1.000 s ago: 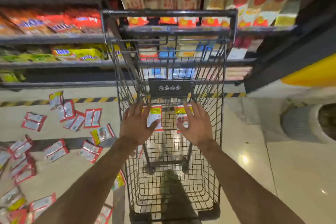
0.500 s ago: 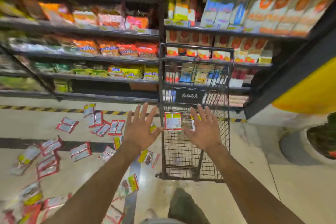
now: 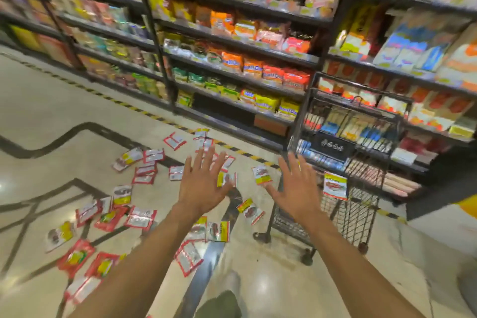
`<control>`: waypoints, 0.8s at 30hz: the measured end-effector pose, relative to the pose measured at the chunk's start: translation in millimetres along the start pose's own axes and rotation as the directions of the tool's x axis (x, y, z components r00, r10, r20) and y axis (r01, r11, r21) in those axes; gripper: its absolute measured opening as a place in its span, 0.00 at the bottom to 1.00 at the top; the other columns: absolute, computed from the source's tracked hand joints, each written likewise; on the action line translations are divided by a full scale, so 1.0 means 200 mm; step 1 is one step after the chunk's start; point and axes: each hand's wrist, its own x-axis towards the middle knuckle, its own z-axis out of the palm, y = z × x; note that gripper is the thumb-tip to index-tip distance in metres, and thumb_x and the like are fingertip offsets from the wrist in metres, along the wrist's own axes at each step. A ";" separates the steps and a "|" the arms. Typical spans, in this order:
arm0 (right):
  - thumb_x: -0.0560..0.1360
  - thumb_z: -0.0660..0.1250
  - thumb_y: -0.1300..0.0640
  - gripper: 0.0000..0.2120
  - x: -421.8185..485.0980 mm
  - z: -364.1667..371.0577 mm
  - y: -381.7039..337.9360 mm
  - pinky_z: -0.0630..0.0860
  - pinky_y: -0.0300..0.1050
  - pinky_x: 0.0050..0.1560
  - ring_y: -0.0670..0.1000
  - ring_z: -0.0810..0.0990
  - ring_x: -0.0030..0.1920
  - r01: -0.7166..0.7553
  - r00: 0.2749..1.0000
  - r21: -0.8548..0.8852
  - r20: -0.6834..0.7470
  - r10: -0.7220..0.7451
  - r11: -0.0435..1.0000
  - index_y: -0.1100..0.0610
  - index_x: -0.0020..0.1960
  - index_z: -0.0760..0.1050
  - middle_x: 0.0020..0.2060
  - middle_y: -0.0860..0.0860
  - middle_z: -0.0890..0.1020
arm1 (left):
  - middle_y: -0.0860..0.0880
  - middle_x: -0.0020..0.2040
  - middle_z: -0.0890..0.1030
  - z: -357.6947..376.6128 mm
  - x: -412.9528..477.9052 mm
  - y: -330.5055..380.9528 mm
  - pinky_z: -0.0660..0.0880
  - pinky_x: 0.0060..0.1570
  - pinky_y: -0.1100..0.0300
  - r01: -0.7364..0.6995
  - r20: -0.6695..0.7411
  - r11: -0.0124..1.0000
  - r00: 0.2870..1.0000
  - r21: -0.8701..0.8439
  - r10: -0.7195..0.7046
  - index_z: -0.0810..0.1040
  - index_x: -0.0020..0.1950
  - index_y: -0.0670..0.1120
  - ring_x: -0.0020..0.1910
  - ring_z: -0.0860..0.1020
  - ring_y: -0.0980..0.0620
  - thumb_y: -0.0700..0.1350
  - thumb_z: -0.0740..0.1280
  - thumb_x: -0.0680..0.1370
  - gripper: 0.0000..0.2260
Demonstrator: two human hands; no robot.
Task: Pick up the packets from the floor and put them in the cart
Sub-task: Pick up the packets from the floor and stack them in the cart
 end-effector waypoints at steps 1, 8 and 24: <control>0.76 0.50 0.24 0.43 -0.06 0.02 -0.07 0.58 0.66 0.80 0.62 0.56 0.83 0.031 0.999 0.001 0.012 -0.031 1.000 0.49 0.83 0.60 0.83 0.55 0.60 | 0.47 0.86 0.52 -0.01 -0.13 -0.04 0.52 0.80 0.36 0.031 -0.008 1.000 0.999 0.003 -0.031 0.56 0.85 0.55 0.84 0.53 0.40 0.71 0.51 0.80 0.36; 0.74 0.46 0.23 0.46 -0.60 0.14 -0.58 0.60 0.65 0.79 0.63 0.59 0.82 0.187 0.981 0.069 0.046 -0.191 0.980 0.50 0.83 0.61 0.82 0.57 0.62 | 0.47 0.86 0.50 -0.07 -1.06 -0.34 0.48 0.80 0.38 0.245 0.034 0.968 0.969 0.052 -0.246 0.51 0.85 0.55 0.85 0.50 0.41 0.73 0.51 0.80 0.38; 0.73 0.42 0.22 0.46 -1.15 0.43 -1.79 0.51 0.62 0.82 0.60 0.51 0.84 0.423 0.873 0.102 0.221 -0.435 0.901 0.46 0.84 0.54 0.85 0.54 0.54 | 0.47 0.86 0.52 -0.13 -2.18 -1.35 0.50 0.80 0.39 0.510 0.044 0.857 0.857 0.071 -0.513 0.50 0.85 0.57 0.85 0.49 0.43 0.72 0.51 0.79 0.37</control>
